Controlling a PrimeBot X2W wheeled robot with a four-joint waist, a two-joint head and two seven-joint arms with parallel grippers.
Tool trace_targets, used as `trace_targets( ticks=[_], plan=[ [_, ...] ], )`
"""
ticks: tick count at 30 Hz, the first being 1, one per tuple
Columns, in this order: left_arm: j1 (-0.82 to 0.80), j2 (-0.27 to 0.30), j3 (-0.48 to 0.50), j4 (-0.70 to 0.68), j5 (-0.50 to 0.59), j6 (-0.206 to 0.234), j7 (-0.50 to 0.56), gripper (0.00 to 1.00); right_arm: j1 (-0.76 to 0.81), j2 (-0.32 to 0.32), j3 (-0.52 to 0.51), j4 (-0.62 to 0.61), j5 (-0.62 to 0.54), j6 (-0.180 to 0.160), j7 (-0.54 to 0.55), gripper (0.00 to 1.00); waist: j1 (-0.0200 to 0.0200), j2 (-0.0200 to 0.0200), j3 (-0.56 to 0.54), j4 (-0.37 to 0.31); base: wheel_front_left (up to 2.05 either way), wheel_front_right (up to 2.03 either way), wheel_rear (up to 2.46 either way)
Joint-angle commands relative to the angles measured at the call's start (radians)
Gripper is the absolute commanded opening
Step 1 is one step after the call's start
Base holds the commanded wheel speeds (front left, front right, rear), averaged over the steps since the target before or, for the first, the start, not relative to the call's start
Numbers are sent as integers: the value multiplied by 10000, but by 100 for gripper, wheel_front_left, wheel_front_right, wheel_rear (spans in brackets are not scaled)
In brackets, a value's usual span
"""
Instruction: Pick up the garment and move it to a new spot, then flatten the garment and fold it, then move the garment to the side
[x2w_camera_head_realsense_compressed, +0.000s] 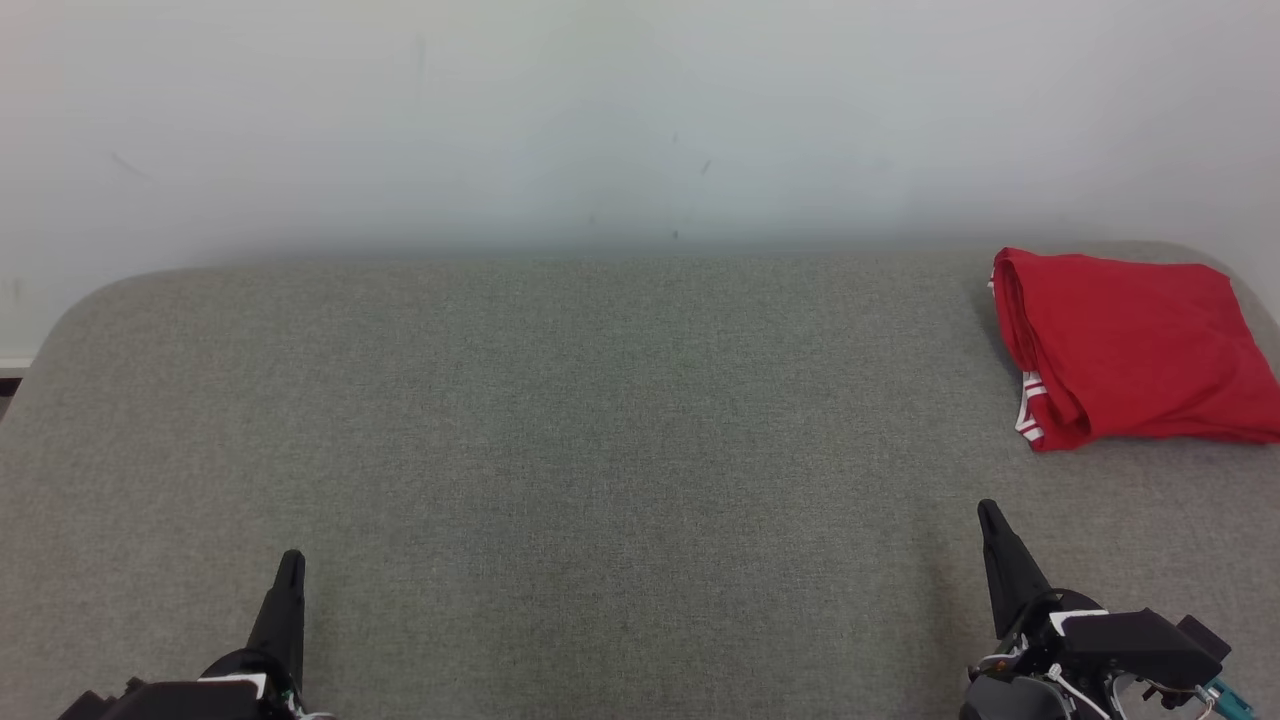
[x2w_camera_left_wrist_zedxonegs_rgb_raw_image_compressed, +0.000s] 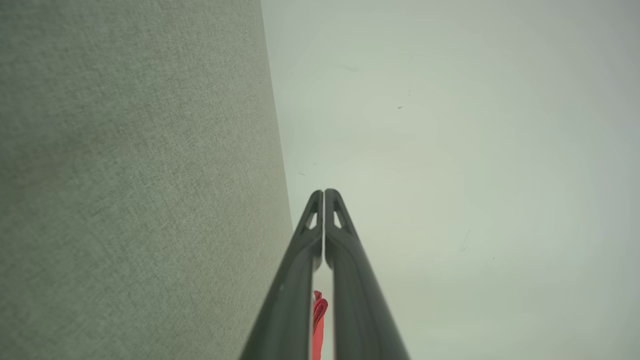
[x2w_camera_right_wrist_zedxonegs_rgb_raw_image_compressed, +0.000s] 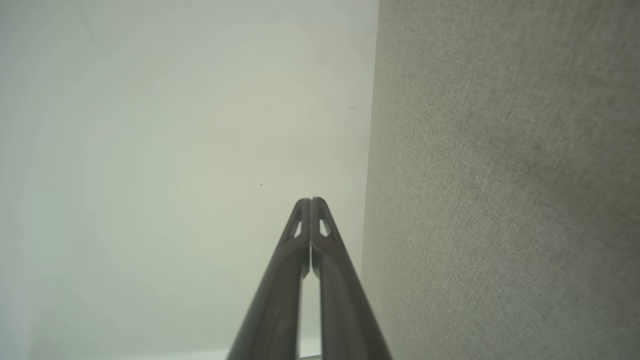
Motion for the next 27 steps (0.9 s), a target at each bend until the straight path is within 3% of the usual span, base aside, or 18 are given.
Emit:
trace_targets(
  ticks=[1,27],
  plan=[
    [-93,-21,27,2,-45,-30,3,0,-32,44,0,-24,17,-21,31,0,0,0,0,0,0,0,0],
    [-87,-21,25,-1,-45,-30,2,0,-32,44,2,-24,17,-21,30,0,0,0,0,0,0,0,0]
  ],
)
